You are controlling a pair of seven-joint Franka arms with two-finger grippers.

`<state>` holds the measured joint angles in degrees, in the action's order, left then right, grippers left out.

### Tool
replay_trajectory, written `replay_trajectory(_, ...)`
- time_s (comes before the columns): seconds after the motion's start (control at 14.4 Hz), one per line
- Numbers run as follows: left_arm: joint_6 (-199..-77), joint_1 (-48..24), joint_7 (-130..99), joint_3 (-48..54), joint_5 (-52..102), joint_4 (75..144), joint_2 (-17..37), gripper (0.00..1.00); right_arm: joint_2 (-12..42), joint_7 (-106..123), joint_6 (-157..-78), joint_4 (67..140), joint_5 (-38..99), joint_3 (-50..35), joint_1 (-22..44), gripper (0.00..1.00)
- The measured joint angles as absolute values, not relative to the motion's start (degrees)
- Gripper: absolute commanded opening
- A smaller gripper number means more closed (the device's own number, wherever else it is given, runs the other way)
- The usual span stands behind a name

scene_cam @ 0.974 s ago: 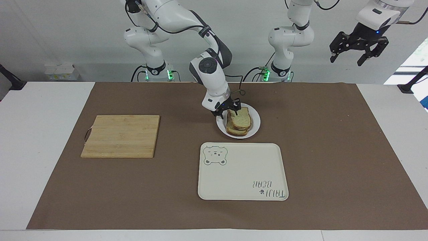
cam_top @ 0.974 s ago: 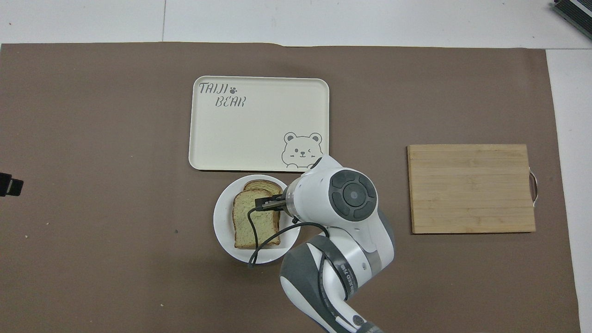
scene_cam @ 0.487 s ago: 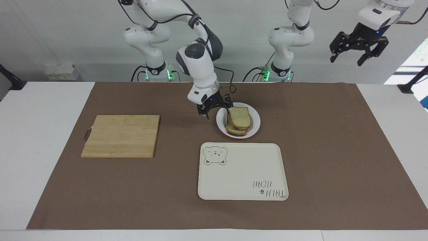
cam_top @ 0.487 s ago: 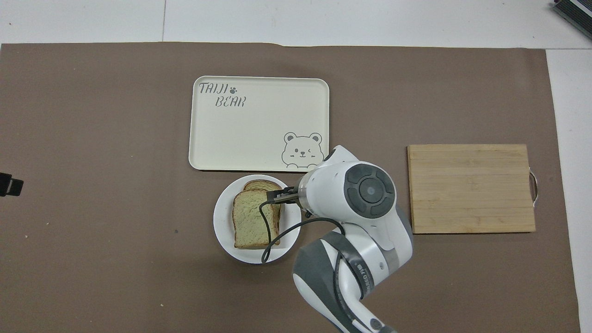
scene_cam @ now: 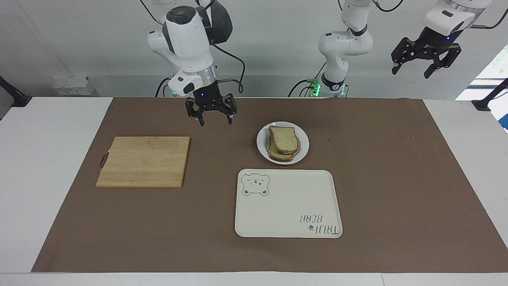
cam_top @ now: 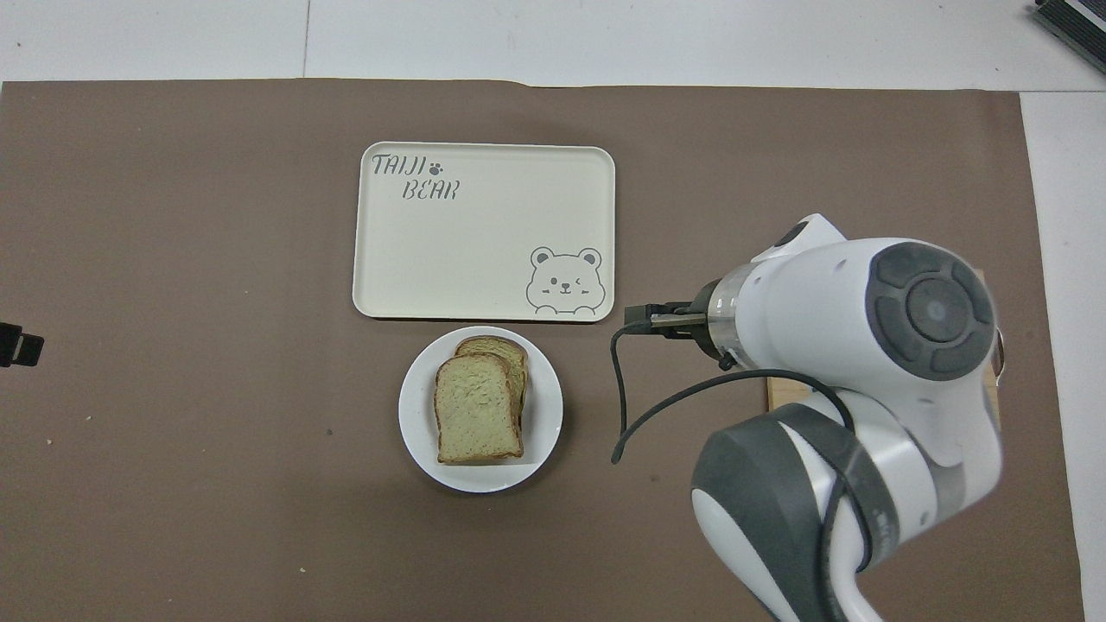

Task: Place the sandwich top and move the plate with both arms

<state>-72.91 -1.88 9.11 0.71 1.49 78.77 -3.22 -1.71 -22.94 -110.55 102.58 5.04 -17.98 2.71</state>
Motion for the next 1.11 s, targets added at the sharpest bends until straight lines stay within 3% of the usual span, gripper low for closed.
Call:
replay_trajectory(0.7, -72.79, -1.88, 9.11, 0.71, 1.49, 78.77, -3.22, 1.00, -1.85, -23.29, -99.27, 91.84, 5.04, -17.17, -2.22, 1.00)
replay_trajectory(1.11, -72.27, -1.88, 9.07, 0.77, 1.49, 78.81, -3.24, 1.00, -3.61, -23.29, -94.83, 87.96, 5.07, -10.13, -3.40, 1.00)
